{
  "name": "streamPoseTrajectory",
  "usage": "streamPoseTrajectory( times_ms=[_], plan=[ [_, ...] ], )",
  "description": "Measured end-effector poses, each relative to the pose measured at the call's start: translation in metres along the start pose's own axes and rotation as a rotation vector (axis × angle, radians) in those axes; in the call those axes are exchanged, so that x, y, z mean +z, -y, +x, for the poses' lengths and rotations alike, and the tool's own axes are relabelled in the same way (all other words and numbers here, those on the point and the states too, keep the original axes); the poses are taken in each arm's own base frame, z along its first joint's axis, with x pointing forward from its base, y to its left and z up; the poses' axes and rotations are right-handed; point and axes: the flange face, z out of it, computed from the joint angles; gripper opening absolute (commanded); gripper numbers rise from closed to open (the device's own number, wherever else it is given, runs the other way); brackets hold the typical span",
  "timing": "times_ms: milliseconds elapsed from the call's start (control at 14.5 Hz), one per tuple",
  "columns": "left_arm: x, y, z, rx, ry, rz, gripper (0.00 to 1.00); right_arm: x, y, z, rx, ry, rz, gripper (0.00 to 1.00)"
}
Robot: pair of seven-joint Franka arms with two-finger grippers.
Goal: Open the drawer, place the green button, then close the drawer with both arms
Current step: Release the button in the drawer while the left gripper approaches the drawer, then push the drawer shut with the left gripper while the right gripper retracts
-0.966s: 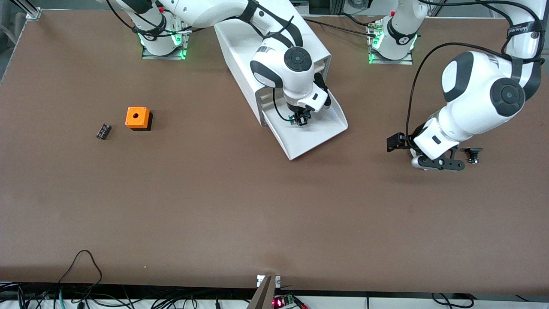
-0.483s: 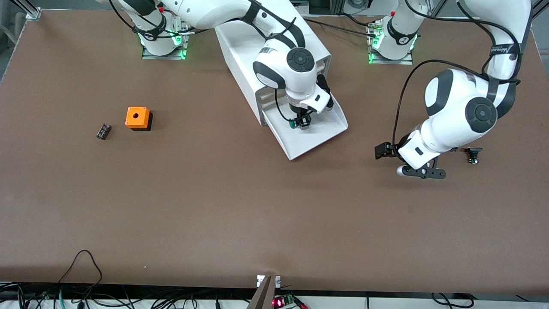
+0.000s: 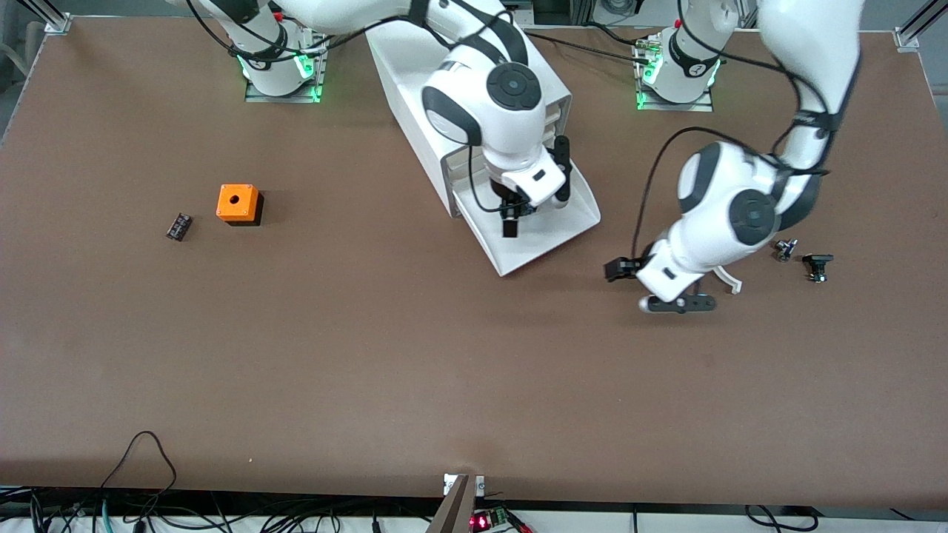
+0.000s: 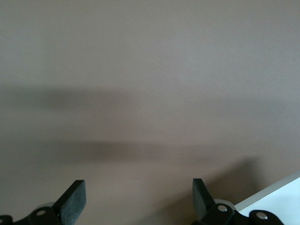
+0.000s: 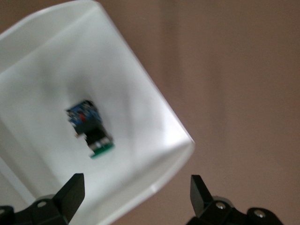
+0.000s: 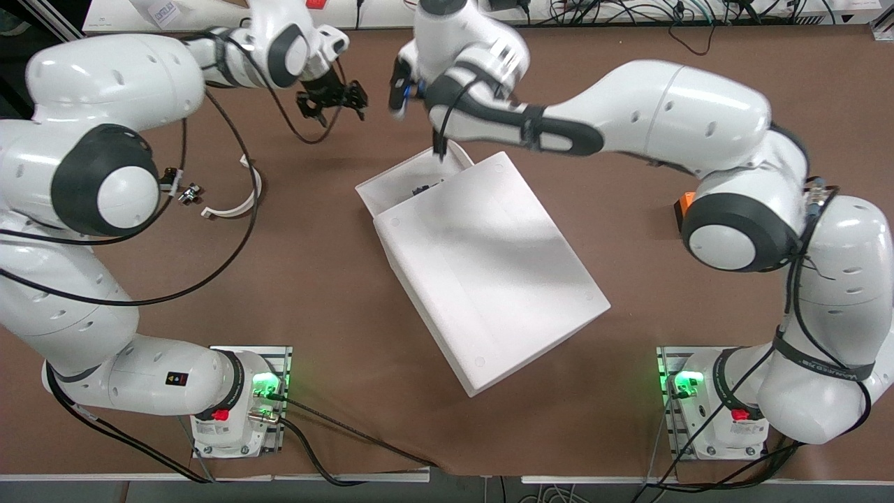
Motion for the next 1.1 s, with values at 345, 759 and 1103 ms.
streamPoseTrajectory(
  times_ms=[345,759,1103],
  plan=[
    [0.060,-0.058,-0.039,-0.086,0.018,0.010,1.00,-0.089,-0.146,-0.136,0.513,-0.023,-0.107,1.00],
    [0.089,-0.075,-0.058,-0.246,0.018,0.013,1.00,-0.053,-0.242,-0.303,1.325,0.053,-0.058,1.00],
    [0.108,-0.096,-0.094,-0.267,0.057,0.037,1.00,-0.075,-0.259,-0.401,1.686,0.128,-0.135,1.00]
  ],
)
